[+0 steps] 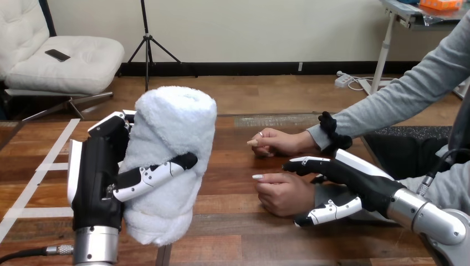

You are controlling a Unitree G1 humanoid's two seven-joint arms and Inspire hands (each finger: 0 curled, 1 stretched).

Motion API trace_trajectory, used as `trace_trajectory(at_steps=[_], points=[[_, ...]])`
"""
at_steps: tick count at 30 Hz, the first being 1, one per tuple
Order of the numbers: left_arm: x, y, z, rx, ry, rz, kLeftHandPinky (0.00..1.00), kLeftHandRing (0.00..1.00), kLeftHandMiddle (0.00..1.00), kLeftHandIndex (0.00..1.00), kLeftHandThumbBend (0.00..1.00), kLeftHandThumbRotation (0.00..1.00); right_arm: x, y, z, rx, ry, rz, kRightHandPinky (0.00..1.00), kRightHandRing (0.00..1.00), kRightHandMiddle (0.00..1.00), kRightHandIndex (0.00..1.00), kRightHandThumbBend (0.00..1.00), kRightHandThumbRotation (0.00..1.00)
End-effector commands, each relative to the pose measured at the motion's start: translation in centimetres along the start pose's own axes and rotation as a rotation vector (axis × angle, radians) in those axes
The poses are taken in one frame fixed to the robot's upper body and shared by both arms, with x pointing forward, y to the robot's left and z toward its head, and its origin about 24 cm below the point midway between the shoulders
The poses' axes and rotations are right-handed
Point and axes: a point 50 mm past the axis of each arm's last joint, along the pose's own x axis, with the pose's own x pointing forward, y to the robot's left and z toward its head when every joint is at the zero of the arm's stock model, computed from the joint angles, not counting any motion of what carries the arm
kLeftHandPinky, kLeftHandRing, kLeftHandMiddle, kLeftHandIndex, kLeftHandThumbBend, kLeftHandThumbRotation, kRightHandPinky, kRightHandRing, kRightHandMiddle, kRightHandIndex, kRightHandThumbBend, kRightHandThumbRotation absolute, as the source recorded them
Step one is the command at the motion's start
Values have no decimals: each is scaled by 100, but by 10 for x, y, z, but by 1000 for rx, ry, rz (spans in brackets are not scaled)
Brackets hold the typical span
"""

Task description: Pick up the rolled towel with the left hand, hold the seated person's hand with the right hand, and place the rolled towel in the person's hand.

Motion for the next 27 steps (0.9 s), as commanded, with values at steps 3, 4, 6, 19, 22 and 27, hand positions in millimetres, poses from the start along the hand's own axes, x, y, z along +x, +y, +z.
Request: trace_trajectory(at_steps=[3,4,6,19,22,27], points=[[20,-3,18,-13,-132,-17,29,32,37,40,54,0,12,-31,16,-82,-35,-62,78,89,90,87,100,40],[20,-3,18,-12,-135,-17,29,32,37,40,54,0,12,-32,16,-86,-30,-62,78,89,90,87,100,39],[20,-3,18,-11,-137,-18,29,32,37,40,54,0,13,-32,15,-89,-25,-62,78,89,90,87,100,38],[19,-1,19,-32,-159,-36,30,33,37,40,52,0,21,-40,16,-138,21,-50,81,90,91,88,100,32],[19,0,19,-38,-163,-41,30,33,37,40,51,0,22,-42,17,-149,26,-49,81,90,91,88,100,33],[18,0,19,-45,-163,-45,30,33,37,40,52,0,24,-44,18,-175,38,-44,82,91,91,88,100,36]])
